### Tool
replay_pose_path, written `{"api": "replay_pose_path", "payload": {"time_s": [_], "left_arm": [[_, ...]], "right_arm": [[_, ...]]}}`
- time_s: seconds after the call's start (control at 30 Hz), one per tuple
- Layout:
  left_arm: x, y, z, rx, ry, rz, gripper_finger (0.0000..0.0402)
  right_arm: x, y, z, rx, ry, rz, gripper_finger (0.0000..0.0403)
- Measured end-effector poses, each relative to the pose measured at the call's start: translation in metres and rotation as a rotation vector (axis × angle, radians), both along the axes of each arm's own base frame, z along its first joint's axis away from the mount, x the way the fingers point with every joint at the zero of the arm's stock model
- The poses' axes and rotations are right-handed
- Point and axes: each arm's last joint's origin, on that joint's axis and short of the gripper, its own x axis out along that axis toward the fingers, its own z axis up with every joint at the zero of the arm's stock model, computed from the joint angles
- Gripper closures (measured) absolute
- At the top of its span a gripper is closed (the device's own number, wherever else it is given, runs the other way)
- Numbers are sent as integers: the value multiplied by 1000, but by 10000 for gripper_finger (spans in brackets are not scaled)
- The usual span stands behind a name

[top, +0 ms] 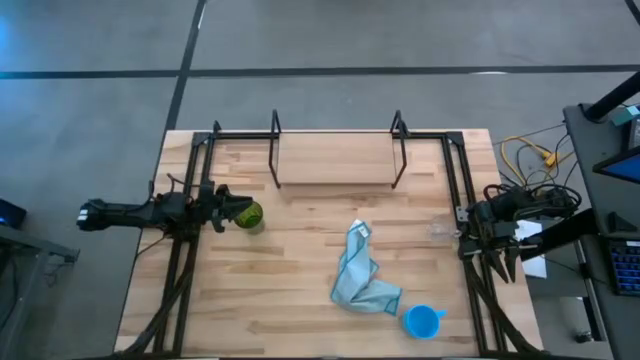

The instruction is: Stack small to large cups/mugs on shelf

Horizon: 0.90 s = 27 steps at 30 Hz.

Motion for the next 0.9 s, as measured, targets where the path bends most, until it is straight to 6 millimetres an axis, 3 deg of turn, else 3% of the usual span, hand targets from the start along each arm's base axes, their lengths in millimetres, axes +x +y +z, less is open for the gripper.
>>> {"api": "replay_pose_path", "payload": {"time_s": [0.73, 0.9], "left_arm": [[0, 0, 0, 0, 0, 0, 316], [0, 0, 0, 0, 0, 0, 316]], "right_arm": [[0, 0, 0, 0, -2, 0, 351], [0, 0, 0, 10, -79, -22, 351]]}}
